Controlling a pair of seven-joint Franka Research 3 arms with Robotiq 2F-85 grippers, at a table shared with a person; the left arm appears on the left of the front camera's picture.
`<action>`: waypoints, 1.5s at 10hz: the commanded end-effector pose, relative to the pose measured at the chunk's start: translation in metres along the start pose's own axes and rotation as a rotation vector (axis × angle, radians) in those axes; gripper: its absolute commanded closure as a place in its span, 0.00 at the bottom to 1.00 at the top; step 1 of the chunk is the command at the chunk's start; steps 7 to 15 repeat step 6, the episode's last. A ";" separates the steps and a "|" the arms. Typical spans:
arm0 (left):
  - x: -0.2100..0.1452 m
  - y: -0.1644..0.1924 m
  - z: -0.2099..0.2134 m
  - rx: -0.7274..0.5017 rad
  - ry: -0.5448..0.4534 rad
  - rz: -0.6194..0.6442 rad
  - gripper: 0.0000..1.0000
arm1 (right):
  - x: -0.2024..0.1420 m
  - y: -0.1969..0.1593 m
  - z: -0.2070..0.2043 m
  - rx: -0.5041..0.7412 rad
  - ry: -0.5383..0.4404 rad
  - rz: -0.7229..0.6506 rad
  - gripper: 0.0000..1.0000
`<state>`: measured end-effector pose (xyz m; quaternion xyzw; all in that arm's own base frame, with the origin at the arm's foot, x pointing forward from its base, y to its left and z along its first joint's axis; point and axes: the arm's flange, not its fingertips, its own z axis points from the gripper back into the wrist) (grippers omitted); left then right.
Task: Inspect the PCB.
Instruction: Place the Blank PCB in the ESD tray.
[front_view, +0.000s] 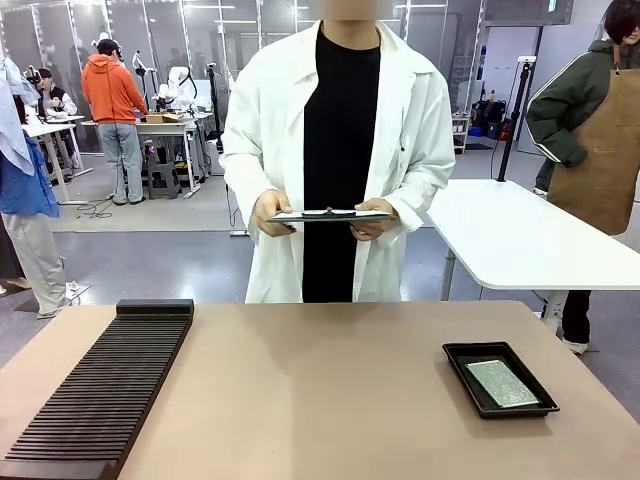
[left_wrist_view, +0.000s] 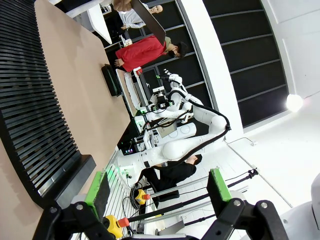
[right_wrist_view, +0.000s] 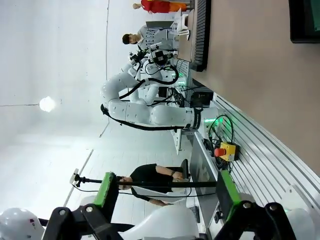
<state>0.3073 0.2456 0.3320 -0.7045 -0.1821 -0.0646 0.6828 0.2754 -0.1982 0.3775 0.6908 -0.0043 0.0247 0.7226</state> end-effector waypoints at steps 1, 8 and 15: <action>0.003 -0.005 -0.001 0.025 0.003 0.013 0.00 | -0.003 0.005 -0.003 0.003 -0.001 -0.004 0.00; 0.003 -0.005 -0.001 0.025 0.003 0.013 0.00 | -0.003 0.005 -0.003 0.003 -0.001 -0.004 0.00; 0.003 -0.005 -0.001 0.025 0.003 0.013 0.00 | -0.003 0.005 -0.003 0.003 -0.001 -0.004 0.00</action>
